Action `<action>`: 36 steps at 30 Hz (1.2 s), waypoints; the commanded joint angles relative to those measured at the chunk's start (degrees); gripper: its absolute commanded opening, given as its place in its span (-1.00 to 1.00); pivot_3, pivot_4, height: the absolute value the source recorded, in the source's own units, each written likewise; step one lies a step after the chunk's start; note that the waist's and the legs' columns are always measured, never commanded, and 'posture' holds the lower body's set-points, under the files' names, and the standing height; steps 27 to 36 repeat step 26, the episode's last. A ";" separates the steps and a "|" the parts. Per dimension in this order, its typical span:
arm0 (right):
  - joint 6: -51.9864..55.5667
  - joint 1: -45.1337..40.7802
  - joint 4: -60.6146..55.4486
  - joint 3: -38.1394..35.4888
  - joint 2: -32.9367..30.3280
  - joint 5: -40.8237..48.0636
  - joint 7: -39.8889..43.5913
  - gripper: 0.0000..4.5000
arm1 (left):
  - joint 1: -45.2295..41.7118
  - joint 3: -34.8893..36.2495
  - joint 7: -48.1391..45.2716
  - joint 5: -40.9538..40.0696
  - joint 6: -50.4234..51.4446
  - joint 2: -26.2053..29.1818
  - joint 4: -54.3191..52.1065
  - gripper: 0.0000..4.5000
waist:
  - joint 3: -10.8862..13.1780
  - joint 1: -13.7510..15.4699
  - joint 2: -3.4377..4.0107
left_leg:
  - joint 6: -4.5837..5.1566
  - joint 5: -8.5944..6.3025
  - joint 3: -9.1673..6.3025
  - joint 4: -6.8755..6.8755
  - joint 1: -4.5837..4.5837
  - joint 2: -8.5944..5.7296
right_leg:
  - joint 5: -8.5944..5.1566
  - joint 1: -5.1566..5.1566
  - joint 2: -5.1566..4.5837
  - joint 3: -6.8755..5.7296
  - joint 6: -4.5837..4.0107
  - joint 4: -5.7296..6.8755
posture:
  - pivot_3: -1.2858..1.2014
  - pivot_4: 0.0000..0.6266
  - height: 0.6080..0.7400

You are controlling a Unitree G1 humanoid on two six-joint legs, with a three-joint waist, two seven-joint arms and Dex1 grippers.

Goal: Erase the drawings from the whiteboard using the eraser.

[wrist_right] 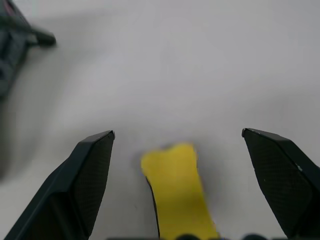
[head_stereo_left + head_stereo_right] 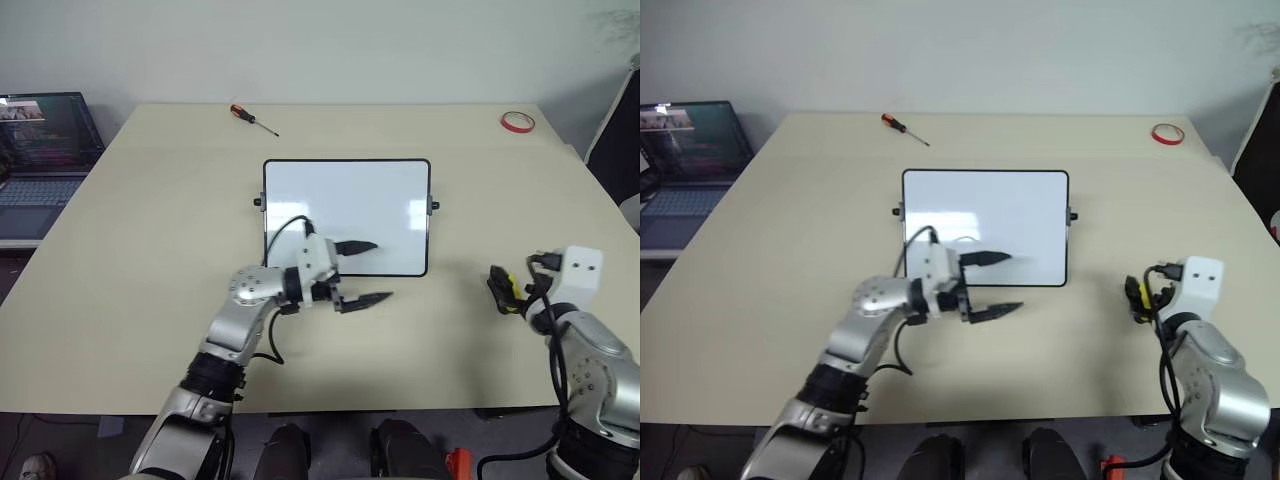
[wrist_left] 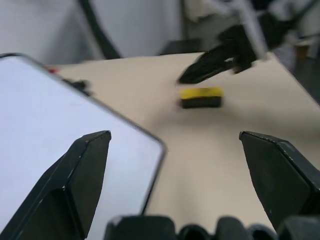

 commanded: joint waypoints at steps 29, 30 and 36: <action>-50.26 42.10 -6.67 12.16 3.19 -5.14 7.02 0.99 | 47.17 13.16 42.26 7.07 5.40 -13.31 -36.42 1.00 | -0.09 0.57 -0.17 | -0.02 -0.01 0.26 -0.05 0.45 0.01 | -0.24 0.35 -0.16 0.16 0.29 -0.14 | 0.03 -0.52 1.00; -50.26 42.10 -6.67 12.16 3.19 -5.14 7.02 0.99 | 47.17 13.16 42.26 7.07 5.40 -13.31 -36.42 1.00 | -0.09 0.57 -0.17 | -0.02 -0.01 0.26 -0.05 0.45 0.01 | -0.24 0.35 -0.16 0.16 0.29 -0.14 | 0.03 -0.52 1.00; -50.26 42.10 -6.67 12.16 3.19 -5.14 7.02 0.99 | 47.17 13.16 42.26 7.07 5.40 -13.31 -36.42 1.00 | -0.09 0.57 -0.17 | -0.02 -0.01 0.26 -0.05 0.45 0.01 | -0.24 0.35 -0.16 0.16 0.29 -0.14 | 0.03 -0.52 1.00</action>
